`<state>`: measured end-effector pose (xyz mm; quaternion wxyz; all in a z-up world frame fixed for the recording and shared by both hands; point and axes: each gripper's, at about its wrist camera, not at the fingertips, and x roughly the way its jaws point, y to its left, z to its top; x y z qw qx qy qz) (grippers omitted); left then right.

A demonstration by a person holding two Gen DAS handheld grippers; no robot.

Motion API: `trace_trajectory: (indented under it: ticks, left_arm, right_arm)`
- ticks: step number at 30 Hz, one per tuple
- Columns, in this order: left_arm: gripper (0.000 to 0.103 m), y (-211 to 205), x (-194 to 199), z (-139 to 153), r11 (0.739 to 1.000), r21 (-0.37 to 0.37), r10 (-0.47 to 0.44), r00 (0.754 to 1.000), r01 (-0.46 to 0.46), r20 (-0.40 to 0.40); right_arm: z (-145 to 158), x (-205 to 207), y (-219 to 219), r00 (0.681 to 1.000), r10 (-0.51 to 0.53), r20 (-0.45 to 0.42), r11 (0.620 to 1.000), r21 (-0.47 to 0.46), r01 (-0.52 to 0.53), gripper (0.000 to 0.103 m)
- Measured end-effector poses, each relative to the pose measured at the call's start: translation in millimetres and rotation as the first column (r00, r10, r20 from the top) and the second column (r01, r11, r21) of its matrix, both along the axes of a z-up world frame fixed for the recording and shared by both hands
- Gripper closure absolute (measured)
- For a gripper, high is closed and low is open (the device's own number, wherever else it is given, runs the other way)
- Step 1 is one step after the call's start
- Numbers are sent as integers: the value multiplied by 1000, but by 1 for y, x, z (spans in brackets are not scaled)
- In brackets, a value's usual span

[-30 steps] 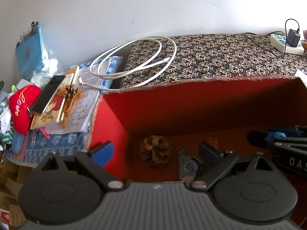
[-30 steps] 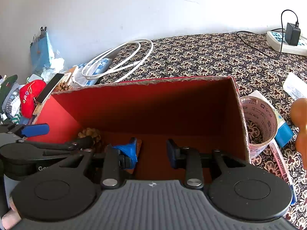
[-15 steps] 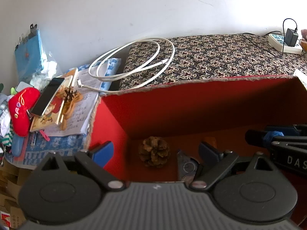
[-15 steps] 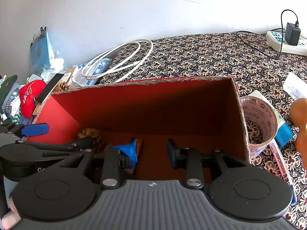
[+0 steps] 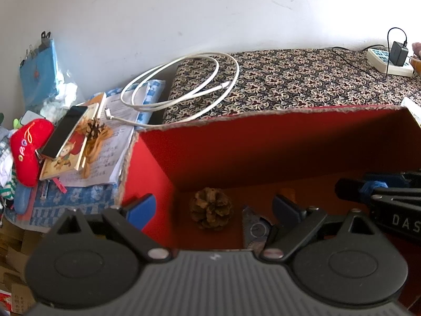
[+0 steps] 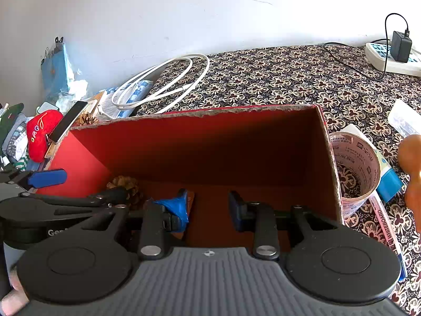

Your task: Organize rigid objects

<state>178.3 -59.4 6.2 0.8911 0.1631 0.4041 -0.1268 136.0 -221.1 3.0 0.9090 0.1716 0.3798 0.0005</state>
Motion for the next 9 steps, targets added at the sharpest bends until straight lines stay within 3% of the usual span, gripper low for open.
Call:
trace_trajectory:
  ticks: [9]
  left_arm:
    - [8,1,0,0,1000,1,12,1000,-12,1]
  right_arm:
    - [0,0,0,1000,0,0,1000,0,0,87]
